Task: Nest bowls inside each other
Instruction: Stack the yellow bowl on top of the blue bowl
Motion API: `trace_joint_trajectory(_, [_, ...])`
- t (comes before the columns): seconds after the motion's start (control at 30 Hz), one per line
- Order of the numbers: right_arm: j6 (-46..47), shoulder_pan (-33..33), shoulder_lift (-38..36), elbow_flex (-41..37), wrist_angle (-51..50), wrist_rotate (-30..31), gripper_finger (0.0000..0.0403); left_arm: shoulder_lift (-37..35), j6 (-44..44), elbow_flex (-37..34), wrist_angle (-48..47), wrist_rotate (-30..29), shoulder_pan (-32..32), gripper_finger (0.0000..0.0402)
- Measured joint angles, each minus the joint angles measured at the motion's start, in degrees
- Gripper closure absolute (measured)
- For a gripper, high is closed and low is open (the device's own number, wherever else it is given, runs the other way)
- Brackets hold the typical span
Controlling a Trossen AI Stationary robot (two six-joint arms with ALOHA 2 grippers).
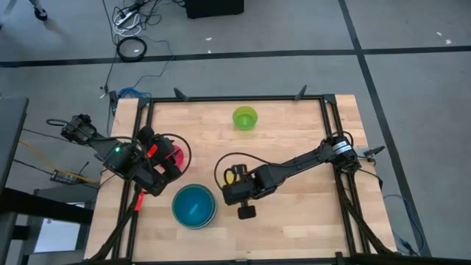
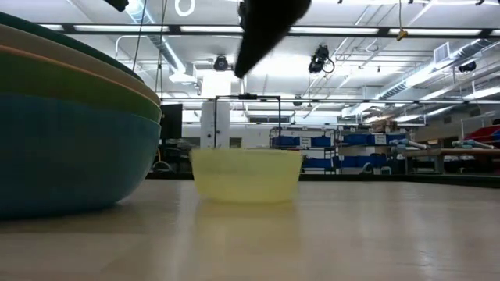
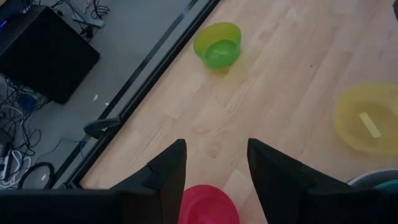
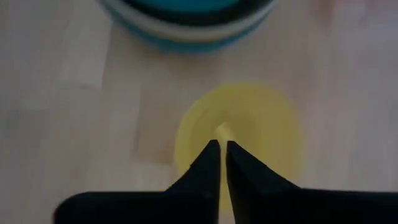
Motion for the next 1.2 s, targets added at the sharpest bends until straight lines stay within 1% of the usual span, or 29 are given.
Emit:
trace_joint_trajectory(0.13, [2.48,-0.71,0.09,-1.97,-1.64,-4.95,0.0355,0.0,0.01,0.0,-0.01,0.0,0.0,0.0222])
trace_joint_trajectory(0.23, [3.48,-1.06,0.09,-4.08,0.29,-8.94,0.0322,0.0,0.01,0.0,-0.01,0.0,0.0,0.0222])
trace_joint_trajectory(0.4, [4.47,-0.95,0.15,-7.83,3.46,-11.07,0.0276,0.0,-0.01,0.0,0.0,0.0,0.0,0.0222])
trace_joint_trajectory(0.53, [5.07,-0.88,0.17,-10.43,6.72,-12.49,0.0259,0.0,-0.01,0.0,0.02,0.0,0.0,0.0222])
trace_joint_trajectory(0.8, [5.1,-0.71,0.17,-16.64,17.48,-12.38,0.0259,0.0,0.0,0.0,-0.01,0.0,0.0,0.0224])
trace_joint_trajectory(1.0, [5.35,-1.34,0.17,-21.86,23.65,-8.81,0.0263,0.0,0.0,0.0,-0.01,0.0,0.0,0.0224])
trace_joint_trajectory(1.1, [5.6,-1.85,0.26,-23.74,24.54,-8.34,0.028,0.0,-0.01,0.0,-0.01,0.0,0.0,0.0224])
trace_joint_trajectory(1.2, [5.6,-2.46,0.22,-24.54,25.29,-8.37,0.0316,0.0,-0.01,0.0,0.0,0.0,0.0,0.0224])
